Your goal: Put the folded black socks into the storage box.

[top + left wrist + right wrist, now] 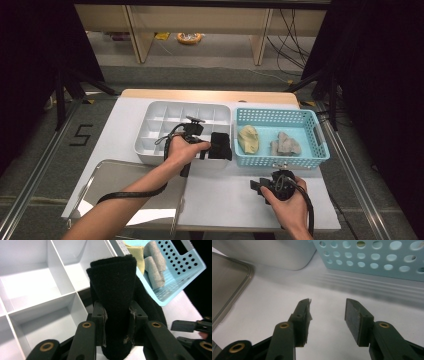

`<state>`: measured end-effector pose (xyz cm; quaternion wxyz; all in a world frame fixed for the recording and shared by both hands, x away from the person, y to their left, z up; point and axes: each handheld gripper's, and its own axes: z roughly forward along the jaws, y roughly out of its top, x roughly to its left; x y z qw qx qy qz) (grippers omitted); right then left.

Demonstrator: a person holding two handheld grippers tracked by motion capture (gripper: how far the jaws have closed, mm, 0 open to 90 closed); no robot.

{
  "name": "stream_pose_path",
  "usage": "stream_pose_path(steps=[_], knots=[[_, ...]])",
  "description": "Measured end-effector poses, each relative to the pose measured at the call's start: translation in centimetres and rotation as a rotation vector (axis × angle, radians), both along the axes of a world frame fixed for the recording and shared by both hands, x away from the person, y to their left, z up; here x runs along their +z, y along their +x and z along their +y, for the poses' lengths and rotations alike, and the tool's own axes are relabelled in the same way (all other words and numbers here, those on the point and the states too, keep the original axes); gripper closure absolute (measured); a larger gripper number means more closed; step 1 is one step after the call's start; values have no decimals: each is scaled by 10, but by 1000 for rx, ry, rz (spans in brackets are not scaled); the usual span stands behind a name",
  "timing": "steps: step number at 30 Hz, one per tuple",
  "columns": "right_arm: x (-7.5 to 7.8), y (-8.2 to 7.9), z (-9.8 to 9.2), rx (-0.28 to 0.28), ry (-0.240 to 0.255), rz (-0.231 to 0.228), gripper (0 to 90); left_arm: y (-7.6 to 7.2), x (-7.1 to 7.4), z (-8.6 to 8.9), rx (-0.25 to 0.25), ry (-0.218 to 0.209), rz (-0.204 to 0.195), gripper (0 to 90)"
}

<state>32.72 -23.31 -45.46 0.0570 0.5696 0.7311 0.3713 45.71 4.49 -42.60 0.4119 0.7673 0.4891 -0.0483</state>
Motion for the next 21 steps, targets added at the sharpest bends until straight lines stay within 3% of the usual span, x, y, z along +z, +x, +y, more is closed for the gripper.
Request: stream_pose_path(steps=[5, 7, 8, 12, 15, 16, 20, 21], knots=[[-1, 1, 0, 8, -12, -16, 557, -1, -3, -6, -14, 38, -31, 707], [-1, 1, 0, 6, -11, -16, 557, -1, -2, -6, -39, 72, -41, 707], [0, 0, 0, -1, -10, -5, 558, -2, -3, -8, -23, 61, -44, 707], [0, 0, 0, -6, -10, 1, 558, -1, -4, -10, -53, 103, -49, 708], [0, 0, 1, -5, -11, 4, 558, -2, -4, -13, -50, 115, -61, 708], [-1, 1, 0, 6, -14, -15, 558, -2, -4, -13, -55, 125, -63, 707], [0, 0, 0, 2, -4, 3, 558, -3, -6, -15, -52, 127, -70, 708], [0, 0, 0, -3, -5, 1, 558, -2, -6, -13, -79, 152, -72, 708]])
